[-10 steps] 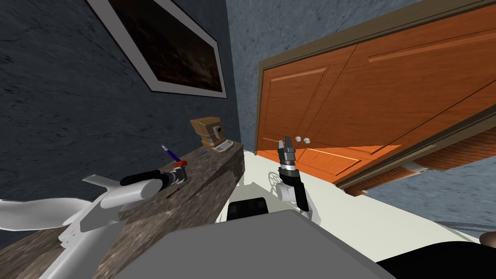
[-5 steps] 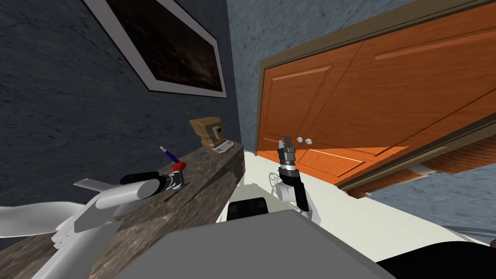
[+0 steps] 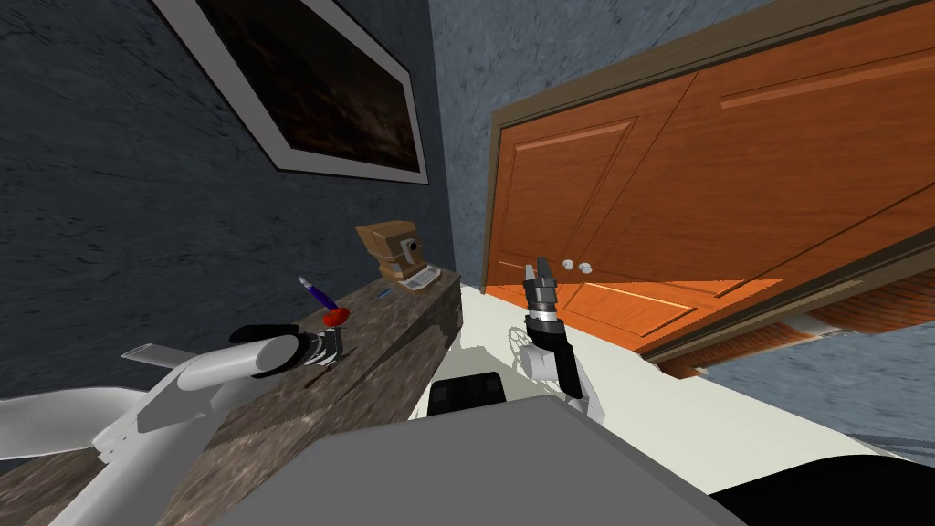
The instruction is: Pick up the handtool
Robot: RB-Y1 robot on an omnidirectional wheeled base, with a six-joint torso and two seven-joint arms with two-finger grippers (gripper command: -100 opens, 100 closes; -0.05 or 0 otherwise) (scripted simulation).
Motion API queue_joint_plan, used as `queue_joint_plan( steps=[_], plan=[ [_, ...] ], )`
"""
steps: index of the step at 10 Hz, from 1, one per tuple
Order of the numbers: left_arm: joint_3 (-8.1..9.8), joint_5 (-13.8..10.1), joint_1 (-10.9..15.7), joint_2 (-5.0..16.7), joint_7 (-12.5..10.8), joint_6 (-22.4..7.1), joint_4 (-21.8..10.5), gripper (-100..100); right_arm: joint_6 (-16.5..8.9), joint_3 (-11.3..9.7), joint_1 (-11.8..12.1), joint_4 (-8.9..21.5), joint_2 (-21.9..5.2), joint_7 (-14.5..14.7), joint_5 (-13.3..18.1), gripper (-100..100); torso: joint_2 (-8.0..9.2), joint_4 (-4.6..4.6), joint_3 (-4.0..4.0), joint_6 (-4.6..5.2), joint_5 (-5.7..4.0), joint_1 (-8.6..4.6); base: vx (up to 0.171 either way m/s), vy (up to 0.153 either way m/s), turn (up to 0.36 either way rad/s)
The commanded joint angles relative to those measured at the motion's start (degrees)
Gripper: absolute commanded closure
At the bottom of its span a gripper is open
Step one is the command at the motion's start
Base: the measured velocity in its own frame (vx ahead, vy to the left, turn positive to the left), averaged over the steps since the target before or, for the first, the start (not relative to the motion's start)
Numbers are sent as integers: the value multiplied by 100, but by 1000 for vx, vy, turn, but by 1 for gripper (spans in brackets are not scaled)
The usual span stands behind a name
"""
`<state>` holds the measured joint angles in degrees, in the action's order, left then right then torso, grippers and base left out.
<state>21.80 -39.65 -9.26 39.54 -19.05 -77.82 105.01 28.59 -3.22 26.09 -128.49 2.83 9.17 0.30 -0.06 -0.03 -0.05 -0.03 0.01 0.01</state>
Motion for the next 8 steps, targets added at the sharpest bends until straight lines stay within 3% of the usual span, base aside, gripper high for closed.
queue_joint_plan(
  steps=[1,8],
  plan=[
    [14,-88,42,114,-51,-286,-166,-100,0,0,0,0,0,0,0,0,0,0,0,0,0,0,43,0,21],
    [24,-275,94,360,-171,-1292,-575,-100,0,0,0,0,0,0,0,0,-3,-1,-2,0,1,2,45,8,17]
  ],
)
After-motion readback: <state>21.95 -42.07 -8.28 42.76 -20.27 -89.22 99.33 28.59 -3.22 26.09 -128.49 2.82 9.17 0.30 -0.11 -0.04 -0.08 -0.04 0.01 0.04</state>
